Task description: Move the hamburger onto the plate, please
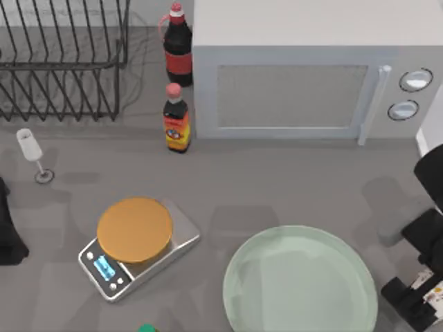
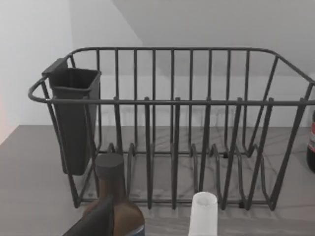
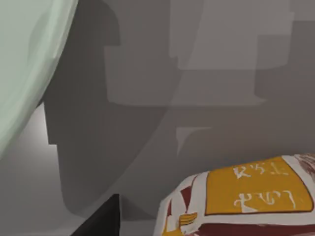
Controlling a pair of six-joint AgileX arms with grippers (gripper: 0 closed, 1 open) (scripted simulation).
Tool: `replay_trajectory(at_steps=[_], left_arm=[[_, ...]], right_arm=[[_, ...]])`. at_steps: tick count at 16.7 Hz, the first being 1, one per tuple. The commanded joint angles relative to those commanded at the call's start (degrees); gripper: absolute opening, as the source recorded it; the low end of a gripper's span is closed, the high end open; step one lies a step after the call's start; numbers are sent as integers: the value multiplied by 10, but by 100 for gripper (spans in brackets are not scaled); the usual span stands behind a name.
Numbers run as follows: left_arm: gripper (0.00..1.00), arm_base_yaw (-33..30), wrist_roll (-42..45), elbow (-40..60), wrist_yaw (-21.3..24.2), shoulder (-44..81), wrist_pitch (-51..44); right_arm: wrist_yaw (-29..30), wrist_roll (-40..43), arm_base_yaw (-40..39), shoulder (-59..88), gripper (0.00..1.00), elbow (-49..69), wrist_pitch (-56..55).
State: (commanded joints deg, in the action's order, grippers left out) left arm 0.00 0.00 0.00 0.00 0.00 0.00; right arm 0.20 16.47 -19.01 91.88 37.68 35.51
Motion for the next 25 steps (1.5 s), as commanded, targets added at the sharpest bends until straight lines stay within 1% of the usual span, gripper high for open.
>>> replay_trajectory(at_steps=[2,6,19,20,25], left_arm=[[100,0,0,0,0,0,0],[100,0,0,0,0,0,0],[100,0,0,0,0,0,0],[100,0,0,0,0,0,0],[100,0,0,0,0,0,0]], right_arm=[[0,0,0,12,100,-11,-19],[0,0,0,13,100,-11,-20],[0,0,0,13,2,-11,-20],[0,0,0,13,0,-11,-20],[0,0,0,13,0,-11,-20]])
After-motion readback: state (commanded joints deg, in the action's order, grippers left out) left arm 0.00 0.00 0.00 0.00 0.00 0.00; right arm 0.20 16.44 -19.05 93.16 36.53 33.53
